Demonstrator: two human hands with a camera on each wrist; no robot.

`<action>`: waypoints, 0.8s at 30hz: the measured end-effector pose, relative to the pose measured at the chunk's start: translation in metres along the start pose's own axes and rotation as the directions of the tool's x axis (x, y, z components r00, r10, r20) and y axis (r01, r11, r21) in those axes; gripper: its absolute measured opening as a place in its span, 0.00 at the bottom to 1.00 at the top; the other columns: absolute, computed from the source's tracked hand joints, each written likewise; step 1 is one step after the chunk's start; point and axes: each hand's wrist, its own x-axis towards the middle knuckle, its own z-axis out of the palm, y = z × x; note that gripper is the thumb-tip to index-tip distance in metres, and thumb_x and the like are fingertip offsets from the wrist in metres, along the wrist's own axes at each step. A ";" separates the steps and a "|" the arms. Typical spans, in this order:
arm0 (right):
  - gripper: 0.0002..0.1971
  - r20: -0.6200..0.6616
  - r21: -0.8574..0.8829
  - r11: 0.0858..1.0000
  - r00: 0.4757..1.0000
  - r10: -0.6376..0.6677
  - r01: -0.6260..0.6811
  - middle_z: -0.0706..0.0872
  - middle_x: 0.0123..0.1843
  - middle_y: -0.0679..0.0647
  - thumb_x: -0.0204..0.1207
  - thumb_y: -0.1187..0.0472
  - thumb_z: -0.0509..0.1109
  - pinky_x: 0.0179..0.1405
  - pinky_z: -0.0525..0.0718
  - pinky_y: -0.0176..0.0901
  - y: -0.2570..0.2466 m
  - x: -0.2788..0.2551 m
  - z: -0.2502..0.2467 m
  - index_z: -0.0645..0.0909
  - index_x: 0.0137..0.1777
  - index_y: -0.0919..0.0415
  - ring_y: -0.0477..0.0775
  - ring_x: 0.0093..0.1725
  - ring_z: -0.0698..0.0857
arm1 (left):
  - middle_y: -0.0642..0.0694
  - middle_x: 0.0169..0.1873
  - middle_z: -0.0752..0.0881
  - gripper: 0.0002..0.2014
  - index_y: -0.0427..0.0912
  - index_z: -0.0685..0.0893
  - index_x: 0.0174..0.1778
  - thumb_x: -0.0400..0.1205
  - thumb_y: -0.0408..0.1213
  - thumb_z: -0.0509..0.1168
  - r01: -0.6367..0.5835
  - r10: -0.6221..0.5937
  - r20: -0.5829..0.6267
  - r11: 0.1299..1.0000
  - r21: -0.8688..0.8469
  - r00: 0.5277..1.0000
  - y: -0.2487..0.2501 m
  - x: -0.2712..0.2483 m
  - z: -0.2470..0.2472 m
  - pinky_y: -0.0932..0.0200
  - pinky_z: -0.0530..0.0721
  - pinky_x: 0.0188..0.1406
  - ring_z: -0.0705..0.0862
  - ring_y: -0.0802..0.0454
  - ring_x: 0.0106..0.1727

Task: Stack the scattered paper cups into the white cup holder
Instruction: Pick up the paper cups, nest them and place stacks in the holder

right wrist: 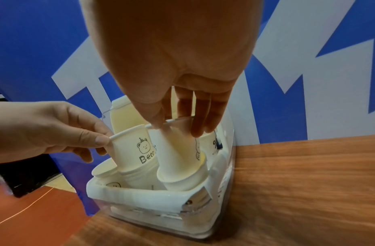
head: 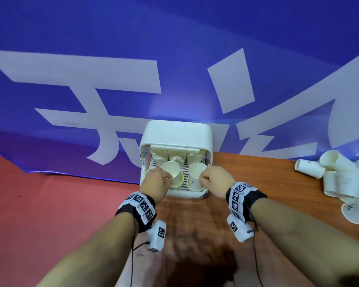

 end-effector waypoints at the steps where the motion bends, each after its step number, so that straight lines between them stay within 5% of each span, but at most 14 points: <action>1: 0.14 0.012 -0.003 1.000 1.000 -0.005 0.005 0.86 0.41 0.52 0.78 0.57 0.60 0.44 0.86 0.56 0.002 0.003 0.004 0.85 0.39 0.58 0.55 0.42 0.84 | 0.45 0.45 0.86 0.07 0.46 0.92 0.44 0.79 0.41 0.69 0.001 -0.001 0.009 1.000 0.003 1.000 -0.002 0.002 0.003 0.50 0.81 0.51 0.82 0.43 0.54; 14: 0.12 0.152 -0.063 0.998 0.988 0.000 0.009 0.88 0.48 0.51 0.79 0.58 0.62 0.43 0.84 0.48 0.013 0.027 0.044 0.89 0.47 0.54 0.55 0.49 0.84 | 0.46 0.56 0.85 0.10 0.48 0.92 0.51 0.81 0.43 0.66 0.068 -0.076 0.151 0.996 0.052 0.986 -0.012 0.013 0.030 0.47 0.82 0.55 0.81 0.45 0.58; 24: 0.13 0.158 -0.026 0.999 0.987 0.028 -0.025 0.85 0.62 0.48 0.81 0.55 0.63 0.55 0.82 0.47 0.015 0.027 0.048 0.86 0.60 0.50 0.53 0.60 0.82 | 0.46 0.59 0.84 0.11 0.46 0.89 0.56 0.81 0.43 0.68 0.072 -0.086 0.172 0.994 0.084 0.981 -0.002 0.014 0.030 0.48 0.82 0.56 0.81 0.45 0.60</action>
